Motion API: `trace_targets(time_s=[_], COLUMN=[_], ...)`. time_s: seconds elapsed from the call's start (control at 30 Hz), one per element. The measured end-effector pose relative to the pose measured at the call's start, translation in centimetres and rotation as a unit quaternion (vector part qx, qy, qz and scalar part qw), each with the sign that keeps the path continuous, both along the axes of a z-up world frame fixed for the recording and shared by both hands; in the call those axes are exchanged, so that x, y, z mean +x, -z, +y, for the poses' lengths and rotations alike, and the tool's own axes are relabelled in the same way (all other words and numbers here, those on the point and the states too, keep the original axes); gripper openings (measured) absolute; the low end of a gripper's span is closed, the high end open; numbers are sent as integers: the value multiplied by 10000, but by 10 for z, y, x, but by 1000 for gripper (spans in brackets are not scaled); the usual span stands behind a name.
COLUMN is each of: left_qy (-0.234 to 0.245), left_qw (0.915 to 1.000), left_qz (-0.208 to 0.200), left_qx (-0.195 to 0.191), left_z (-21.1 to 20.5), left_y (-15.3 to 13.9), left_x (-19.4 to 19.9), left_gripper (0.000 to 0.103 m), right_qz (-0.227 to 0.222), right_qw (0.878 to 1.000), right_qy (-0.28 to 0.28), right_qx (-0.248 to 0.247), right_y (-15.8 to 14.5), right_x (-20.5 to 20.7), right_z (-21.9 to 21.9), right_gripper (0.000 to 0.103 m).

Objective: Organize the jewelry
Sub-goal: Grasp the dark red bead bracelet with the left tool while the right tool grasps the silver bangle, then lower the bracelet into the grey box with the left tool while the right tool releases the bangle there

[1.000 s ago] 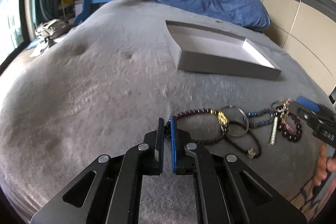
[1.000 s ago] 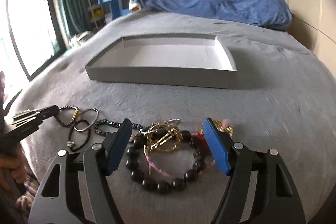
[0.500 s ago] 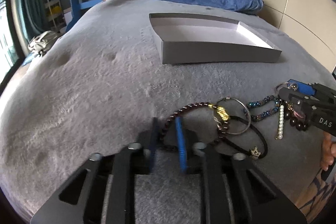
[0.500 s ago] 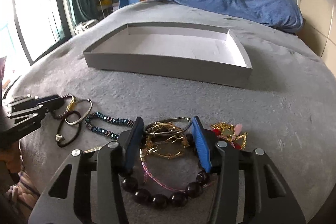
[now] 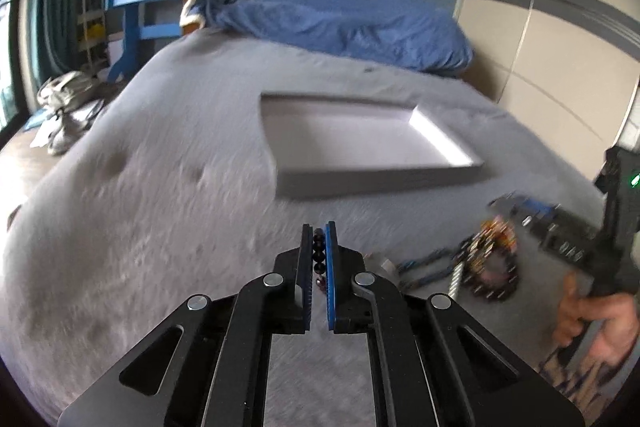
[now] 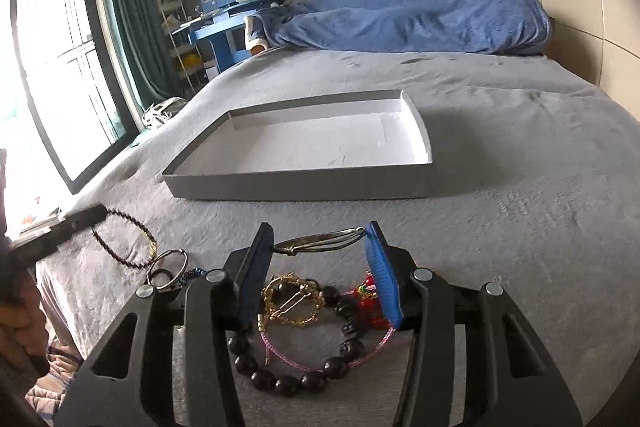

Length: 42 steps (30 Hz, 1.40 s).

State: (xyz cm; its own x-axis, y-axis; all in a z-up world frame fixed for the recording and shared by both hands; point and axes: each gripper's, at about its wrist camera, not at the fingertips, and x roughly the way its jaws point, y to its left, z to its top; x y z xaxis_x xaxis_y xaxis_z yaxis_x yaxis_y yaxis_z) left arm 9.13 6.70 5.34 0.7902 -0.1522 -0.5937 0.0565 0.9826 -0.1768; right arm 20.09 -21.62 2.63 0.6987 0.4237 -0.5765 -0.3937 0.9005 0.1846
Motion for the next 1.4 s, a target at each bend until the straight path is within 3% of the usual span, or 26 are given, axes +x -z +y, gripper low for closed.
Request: trace_targets(time_s=[0.33,0.6,0.9,1.17,1.4], left_qy=[330,371,368,312,325], left_qw=[9985,9970,9978,9974,9946], left_qz=[-413,-559,-210,175,614], left_qx=[148,376,503,632,777], left_z=[-19,-32,-41,-45,-43], left_y=[-47,-60,-37,-3,29], left_x=[35,76,119,140,147], left_gripper=[6,6,6,6,6], right_qz=[-72,55,511,814,808], right_qw=[10000,9999,9982,9951,9938], right_qy=[9,-22,-132,-171,-193], right_qx=[16,-134,-284,-534,-743], right_y=[-16,-24,-5,19,22], right_x=[21,78,129,138,139], right_z=[-5,6,27,33,37], right_gripper=[48,48,48,48,48])
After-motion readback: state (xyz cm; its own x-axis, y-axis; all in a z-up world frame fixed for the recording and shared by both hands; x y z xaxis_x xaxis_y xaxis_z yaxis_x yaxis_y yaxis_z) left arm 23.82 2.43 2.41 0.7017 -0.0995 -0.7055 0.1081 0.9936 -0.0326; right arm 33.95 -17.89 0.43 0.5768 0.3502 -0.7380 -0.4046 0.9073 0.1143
